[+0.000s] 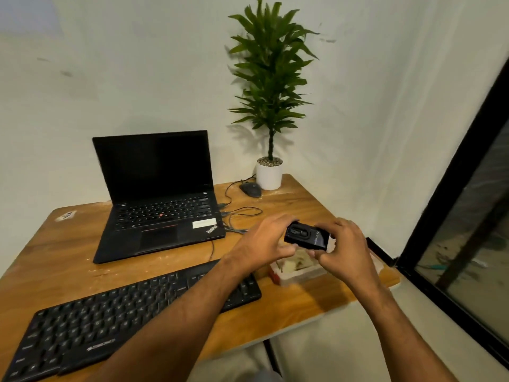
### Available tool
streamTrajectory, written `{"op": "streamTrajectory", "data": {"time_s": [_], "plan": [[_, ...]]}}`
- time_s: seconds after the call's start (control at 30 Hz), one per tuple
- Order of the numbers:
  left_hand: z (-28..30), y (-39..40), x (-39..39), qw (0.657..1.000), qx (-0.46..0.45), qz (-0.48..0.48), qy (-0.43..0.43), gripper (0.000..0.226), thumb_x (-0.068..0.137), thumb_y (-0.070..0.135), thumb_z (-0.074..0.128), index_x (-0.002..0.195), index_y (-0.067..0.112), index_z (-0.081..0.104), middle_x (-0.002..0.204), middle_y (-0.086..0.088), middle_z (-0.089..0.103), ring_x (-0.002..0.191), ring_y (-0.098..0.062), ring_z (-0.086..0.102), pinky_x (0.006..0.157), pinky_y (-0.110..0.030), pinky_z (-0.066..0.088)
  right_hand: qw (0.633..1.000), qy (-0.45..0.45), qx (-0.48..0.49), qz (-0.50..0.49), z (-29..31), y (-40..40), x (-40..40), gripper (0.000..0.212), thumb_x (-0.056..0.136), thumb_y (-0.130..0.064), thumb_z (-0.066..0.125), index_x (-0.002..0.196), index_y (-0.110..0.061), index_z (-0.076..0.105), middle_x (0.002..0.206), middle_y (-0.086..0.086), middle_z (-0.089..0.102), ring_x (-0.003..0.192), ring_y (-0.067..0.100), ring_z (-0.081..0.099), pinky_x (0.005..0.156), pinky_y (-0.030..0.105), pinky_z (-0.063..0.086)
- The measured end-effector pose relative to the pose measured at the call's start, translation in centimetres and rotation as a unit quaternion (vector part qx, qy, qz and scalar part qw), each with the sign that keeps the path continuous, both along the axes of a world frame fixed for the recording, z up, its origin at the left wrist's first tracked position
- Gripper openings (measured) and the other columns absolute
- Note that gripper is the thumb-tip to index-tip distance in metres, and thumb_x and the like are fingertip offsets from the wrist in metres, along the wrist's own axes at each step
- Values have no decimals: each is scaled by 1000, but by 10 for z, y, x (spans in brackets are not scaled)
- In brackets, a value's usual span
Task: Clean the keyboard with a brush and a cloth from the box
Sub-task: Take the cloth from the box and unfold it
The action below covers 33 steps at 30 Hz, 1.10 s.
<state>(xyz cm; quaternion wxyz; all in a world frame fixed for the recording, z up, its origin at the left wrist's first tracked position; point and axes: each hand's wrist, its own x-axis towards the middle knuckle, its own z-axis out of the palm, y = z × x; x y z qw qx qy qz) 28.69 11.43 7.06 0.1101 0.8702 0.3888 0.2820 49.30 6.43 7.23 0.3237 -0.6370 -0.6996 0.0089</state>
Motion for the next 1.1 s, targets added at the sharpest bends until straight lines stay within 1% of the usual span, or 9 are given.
{"op": "streamTrajectory", "data": {"time_s": [0.17, 0.3, 0.4, 0.47, 0.53, 0.67, 0.8, 0.93, 1.1], "plan": [[-2, 28, 81, 999, -7, -28, 26, 50, 95, 23, 72, 142, 17, 56, 132, -3, 66, 120, -17, 59, 99, -29, 50, 990, 56, -20, -125, -10, 2, 55, 38, 63, -34, 88, 99, -23, 79, 76, -7, 64, 69, 11, 58, 54, 19, 36], [-18, 46, 127, 995, -58, -38, 72, 30, 93, 22, 70, 122, 21, 63, 112, 1, 68, 102, -16, 63, 87, -42, 58, 977, 106, -51, -178, -30, 7, 78, 21, 69, -33, 85, 83, -19, 78, 63, -11, 63, 58, -1, 56, 46, 14, 34], [-28, 51, 141, 990, -85, -37, 103, 22, 92, 24, 69, 114, 23, 64, 107, 3, 68, 97, -15, 63, 83, -43, 59, 968, 111, -94, -203, -48, 15, 85, 27, 68, -42, 84, 77, -19, 75, 62, -9, 63, 58, 5, 60, 43, 19, 41], [-33, 54, 146, 987, -102, -36, 120, 21, 93, 25, 69, 113, 24, 65, 109, 3, 68, 98, -14, 63, 86, -41, 59, 966, 98, -115, -209, -58, 20, 87, 30, 65, -45, 80, 77, -18, 74, 65, -7, 63, 60, 10, 63, 49, 30, 55], [-36, 57, 148, 983, -118, -32, 139, 20, 93, 25, 68, 114, 23, 66, 110, 3, 68, 98, -15, 64, 87, -42, 59, 966, 80, -125, -211, -65, 24, 87, 31, 64, -43, 78, 81, -17, 73, 70, -5, 64, 65, 13, 64, 57, 36, 60], [-34, 59, 150, 981, -130, -34, 140, 26, 95, 25, 67, 120, 21, 66, 115, 1, 69, 102, -15, 64, 90, -41, 59, 966, 50, -137, -212, -69, 27, 85, 41, 68, -42, 83, 96, -14, 73, 84, 0, 65, 76, 16, 64, 64, 33, 60], [-25, 57, 140, 986, -104, -38, 126, 36, 99, 25, 66, 133, 17, 63, 127, -3, 69, 114, -17, 64, 95, -36, 57, 970, 31, -130, -204, -61, 28, 85, 50, 66, -49, 84, 99, -13, 74, 88, 3, 66, 80, 17, 64, 66, 31, 59], [-11, 48, 106, 994, -51, -5, 96, 43, 100, 24, 66, 142, 16, 59, 138, -1, 65, 123, -14, 60, 103, -33, 53, 985, 67, -35, -152, -32, 26, 73, 35, 78, -37, 82, 104, -15, 78, 97, 2, 73, 85, 16, 67, 71, 27, 54], [-8, 33, 49, 990, -49, 108, 82, 20, 96, 22, 71, 116, 19, 75, 106, 5, 74, 93, -6, 66, 82, -23, 56, 996, 66, -50, -28, -11, 33, 41, 26, 86, -23, 79, 112, -21, 77, 107, -6, 76, 86, 4, 68, 79, 25, 59]]}}
